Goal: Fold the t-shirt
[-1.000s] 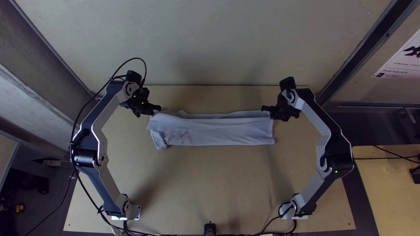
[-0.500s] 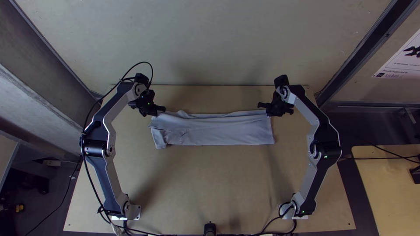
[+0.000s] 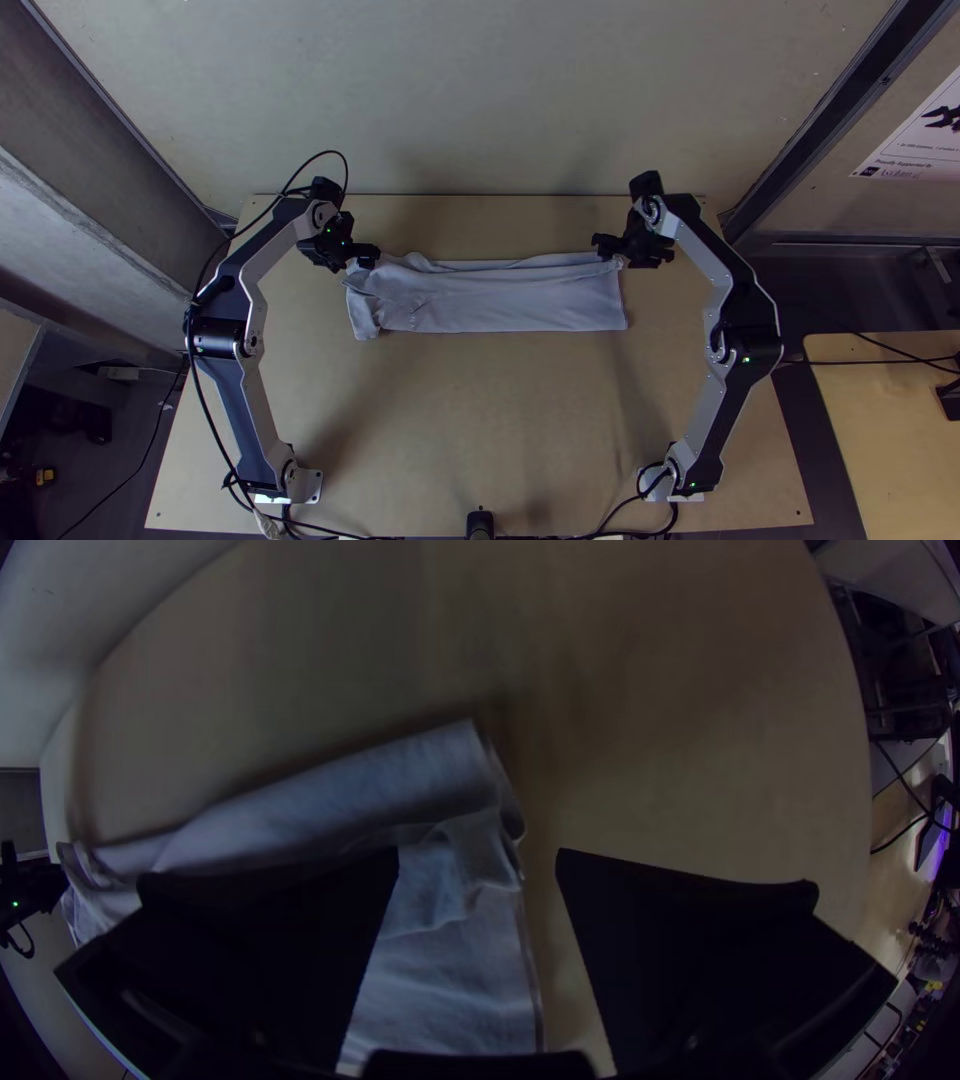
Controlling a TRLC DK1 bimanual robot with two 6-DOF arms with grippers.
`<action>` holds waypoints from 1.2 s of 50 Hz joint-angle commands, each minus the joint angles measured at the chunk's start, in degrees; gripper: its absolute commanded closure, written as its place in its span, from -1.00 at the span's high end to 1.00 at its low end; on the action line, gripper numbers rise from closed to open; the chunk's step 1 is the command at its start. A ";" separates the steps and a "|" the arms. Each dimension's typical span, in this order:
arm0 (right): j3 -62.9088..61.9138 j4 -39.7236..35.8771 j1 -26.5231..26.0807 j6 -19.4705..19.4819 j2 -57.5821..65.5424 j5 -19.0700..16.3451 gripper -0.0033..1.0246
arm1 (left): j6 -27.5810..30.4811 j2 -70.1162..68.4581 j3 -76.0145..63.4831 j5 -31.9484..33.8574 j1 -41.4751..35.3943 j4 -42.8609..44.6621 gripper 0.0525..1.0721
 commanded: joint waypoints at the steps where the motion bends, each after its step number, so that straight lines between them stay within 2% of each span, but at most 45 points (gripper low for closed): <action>1: 0.23 -0.54 -1.29 0.30 -6.22 0.42 0.79 | -0.98 -5.21 -1.99 2.65 1.79 -0.16 0.92; 10: -0.21 -0.54 -2.35 0.48 -11.76 0.42 0.93 | -1.33 -8.20 -3.04 10.39 6.19 -0.24 0.92; 14: -0.83 -0.54 -2.61 0.74 -14.49 0.33 0.93 | -1.94 -9.17 -3.39 14.43 8.38 -0.86 0.92; 21: -1.80 -0.81 -3.23 0.48 -18.00 1.12 0.92 | -2.56 -10.14 -4.71 26.21 11.90 -3.67 0.92; 29: -2.50 -1.42 -3.75 1.27 -22.75 1.12 0.92 | -2.03 -10.22 -9.55 32.89 14.54 -4.20 0.92; 52: -5.93 -1.60 -4.28 2.06 -31.62 1.12 0.92 | 0.87 -4.95 -19.04 44.75 18.23 -1.30 0.92; 60: -8.04 -1.60 -4.28 2.06 -33.91 1.12 0.92 | 1.48 -1.61 -20.09 45.90 18.14 0.55 0.92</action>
